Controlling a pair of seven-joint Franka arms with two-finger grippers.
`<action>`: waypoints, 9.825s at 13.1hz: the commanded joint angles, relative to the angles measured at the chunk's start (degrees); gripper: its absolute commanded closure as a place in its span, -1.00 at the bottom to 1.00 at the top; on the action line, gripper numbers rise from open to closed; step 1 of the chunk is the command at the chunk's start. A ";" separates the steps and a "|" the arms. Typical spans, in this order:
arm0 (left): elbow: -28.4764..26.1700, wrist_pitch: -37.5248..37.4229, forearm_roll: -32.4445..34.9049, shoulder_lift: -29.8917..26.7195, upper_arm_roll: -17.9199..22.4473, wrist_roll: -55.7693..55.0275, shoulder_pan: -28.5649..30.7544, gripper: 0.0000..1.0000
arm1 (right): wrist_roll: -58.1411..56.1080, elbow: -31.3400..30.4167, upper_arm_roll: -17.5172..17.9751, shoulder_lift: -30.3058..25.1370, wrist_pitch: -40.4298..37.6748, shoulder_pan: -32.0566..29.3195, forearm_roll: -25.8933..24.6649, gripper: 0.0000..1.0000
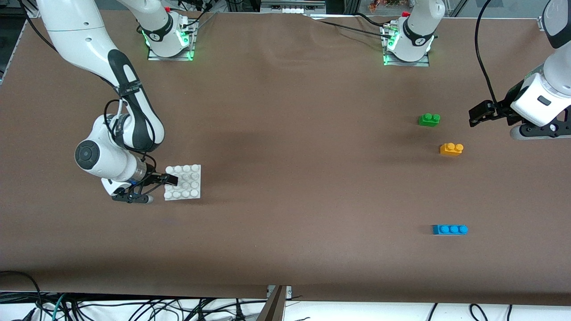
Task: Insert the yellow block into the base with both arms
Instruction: 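Reach the right gripper down to the white base plate and grasp it, then slide the white base plate toward the table middle with the right gripper, then open the right gripper and withdraw the right arm to rest, then reach the left gripper down over the yellow block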
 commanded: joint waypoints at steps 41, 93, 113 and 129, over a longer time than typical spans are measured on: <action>1.13 -1.28 -1.22 -0.04 0.18 -0.23 -0.19 -1.00 | 29.61 12.68 1.00 13.39 11.97 26.09 1.87 -0.22; 2.01 -2.77 -1.66 2.16 0.27 3.28 0.25 -1.00 | 4.59 8.74 6.71 -30.19 -42.34 -8.96 -13.77 -1.00; -31.48 41.69 -1.75 5.75 0.53 22.61 10.89 -1.00 | 3.62 16.66 6.27 -28.52 -47.45 -8.78 -20.01 -1.00; -37.72 52.95 1.15 14.38 0.62 25.24 13.61 -0.73 | 4.23 16.66 5.92 -27.47 -48.24 -9.93 -18.87 -1.00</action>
